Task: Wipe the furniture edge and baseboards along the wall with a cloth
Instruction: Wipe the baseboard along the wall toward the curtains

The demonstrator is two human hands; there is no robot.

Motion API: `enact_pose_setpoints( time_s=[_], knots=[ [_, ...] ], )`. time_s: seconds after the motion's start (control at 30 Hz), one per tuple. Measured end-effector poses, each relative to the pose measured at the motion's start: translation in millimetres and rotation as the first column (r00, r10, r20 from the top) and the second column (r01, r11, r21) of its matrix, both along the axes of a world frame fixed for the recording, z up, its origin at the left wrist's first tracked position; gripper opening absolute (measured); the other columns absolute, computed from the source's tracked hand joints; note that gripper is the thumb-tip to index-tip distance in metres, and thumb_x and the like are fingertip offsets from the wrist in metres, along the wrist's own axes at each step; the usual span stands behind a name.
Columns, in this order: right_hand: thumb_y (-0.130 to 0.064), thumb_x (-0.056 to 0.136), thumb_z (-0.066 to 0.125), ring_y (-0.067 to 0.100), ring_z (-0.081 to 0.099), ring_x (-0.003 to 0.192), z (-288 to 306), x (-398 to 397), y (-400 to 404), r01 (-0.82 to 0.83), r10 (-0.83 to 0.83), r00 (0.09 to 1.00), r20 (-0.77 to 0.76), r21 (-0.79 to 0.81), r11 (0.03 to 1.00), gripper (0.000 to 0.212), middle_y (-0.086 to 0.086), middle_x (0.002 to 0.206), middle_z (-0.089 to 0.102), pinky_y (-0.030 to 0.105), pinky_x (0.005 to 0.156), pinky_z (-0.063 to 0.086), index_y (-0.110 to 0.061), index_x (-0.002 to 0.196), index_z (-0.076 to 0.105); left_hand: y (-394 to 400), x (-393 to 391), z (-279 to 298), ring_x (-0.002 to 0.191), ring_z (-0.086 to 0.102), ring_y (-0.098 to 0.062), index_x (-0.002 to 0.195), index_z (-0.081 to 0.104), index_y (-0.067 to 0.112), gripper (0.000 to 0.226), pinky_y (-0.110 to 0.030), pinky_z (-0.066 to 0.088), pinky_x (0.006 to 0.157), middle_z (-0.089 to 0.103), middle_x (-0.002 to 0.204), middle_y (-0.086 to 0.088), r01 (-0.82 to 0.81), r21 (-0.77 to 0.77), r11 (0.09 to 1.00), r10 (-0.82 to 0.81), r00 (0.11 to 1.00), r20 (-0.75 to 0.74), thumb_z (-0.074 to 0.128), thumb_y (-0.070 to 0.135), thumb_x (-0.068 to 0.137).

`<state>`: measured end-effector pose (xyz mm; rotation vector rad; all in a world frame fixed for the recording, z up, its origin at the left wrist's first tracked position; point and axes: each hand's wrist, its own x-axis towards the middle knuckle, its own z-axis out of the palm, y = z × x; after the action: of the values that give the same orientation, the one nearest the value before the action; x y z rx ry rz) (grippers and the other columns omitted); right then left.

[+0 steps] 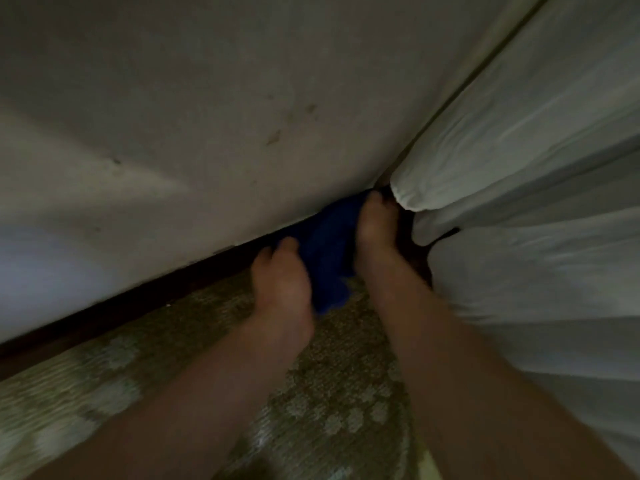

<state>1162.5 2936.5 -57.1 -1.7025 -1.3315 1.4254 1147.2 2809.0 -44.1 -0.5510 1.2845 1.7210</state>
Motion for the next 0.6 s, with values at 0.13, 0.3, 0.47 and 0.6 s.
enact_pose_setpoints(
  time_s=[0.13,0.3,0.47,0.6],
  knots=[
    [-0.027,0.092,0.039,0.028,0.047,0.127,-11,-2,-41,-0.133,0.125,0.989,-0.081,-0.097,0.986,0.058,0.009,0.144,0.046,0.045,0.112,0.035,-0.013,0.148,0.034,-30,-1,-13,0.117,0.056,-0.041,0.137,0.046,-0.002,0.048,-0.053,0.047,0.098,0.055,0.132,-0.022,-0.027,-0.192,0.981,0.019,0.999,-0.042,0.044,0.019,0.094],
    [-0.022,0.099,0.042,0.024,0.047,0.125,-5,0,9,0.102,-0.094,0.993,-0.066,0.129,0.986,0.049,0.005,0.140,0.048,0.038,0.111,0.036,-0.009,0.146,0.038,-3,-7,-8,0.089,0.066,-0.021,0.122,0.057,0.007,0.026,-0.031,0.057,0.068,0.065,0.119,-0.014,0.097,0.129,0.987,-0.116,0.982,0.147,0.046,0.008,0.099],
    [-0.021,0.098,0.039,0.030,0.053,0.116,0,-5,-17,0.024,-0.024,1.000,0.005,0.066,0.998,0.042,0.011,0.134,0.053,0.039,0.102,0.042,-0.007,0.137,0.046,-2,-6,-13,0.086,0.063,-0.027,0.134,0.047,-0.001,0.037,-0.033,0.055,0.064,0.062,0.113,-0.018,0.084,0.004,0.996,-0.084,0.996,0.029,0.040,0.008,0.099],
    [-0.021,0.096,0.040,0.026,0.052,0.099,-3,-11,-75,-0.139,0.136,0.990,0.043,0.067,0.988,0.028,0.005,0.111,0.057,0.034,0.091,0.040,-0.018,0.122,0.053,-46,-10,-40,0.108,0.062,-0.037,0.125,0.057,0.004,0.041,-0.049,0.053,0.089,0.063,0.124,-0.017,-0.044,-0.208,0.977,0.045,0.999,0.002,0.049,0.026,0.091]
  ],
)
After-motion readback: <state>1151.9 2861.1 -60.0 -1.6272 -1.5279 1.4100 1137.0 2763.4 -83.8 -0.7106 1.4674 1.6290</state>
